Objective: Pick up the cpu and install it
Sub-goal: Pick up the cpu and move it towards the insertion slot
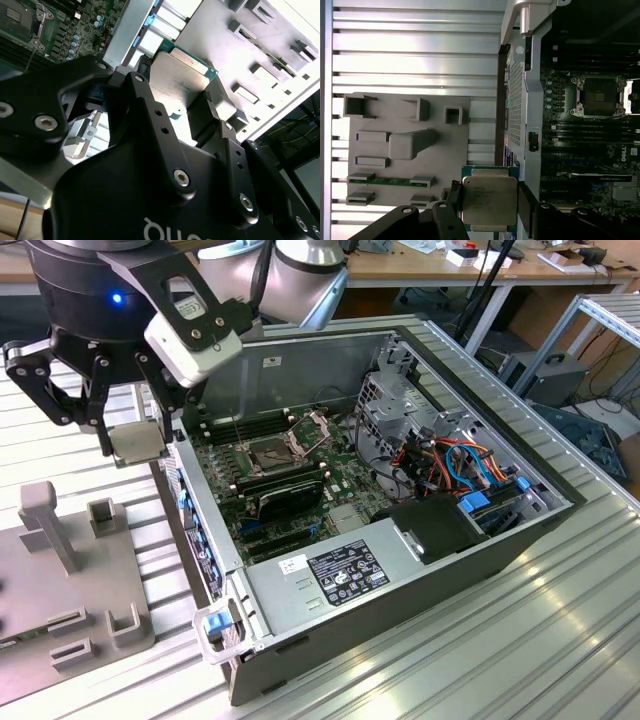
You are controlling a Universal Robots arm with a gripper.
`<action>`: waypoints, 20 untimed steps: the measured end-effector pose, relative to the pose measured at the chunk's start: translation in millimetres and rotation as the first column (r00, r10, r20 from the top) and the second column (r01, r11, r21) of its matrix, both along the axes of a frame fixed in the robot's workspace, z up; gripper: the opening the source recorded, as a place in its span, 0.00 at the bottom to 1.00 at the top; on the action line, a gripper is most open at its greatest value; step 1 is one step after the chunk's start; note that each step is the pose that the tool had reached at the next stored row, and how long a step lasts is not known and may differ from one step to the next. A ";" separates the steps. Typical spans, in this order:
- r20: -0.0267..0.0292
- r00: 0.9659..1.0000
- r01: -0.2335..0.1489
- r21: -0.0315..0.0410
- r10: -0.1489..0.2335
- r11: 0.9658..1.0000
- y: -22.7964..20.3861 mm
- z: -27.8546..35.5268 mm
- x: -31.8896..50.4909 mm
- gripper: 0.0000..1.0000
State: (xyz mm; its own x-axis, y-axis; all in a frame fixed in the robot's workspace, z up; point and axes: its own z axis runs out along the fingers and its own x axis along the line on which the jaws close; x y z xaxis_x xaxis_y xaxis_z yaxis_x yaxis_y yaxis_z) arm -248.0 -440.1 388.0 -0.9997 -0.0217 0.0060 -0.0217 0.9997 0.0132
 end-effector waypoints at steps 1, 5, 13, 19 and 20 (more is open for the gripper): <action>0.000 1.000 0.000 0.000 0.000 1.000 0.0 0.0 0.4 0.54; 0.000 1.000 0.000 0.000 0.000 1.000 0.0 0.0 1.8 0.54; 0.000 1.000 0.000 0.000 0.000 1.000 0.0 0.0 4.7 0.54; 0.000 1.000 0.000 0.000 0.000 1.000 0.0 0.0 10.6 0.54; 0.000 1.000 0.000 0.000 0.000 1.000 0.0 0.0 11.6 0.54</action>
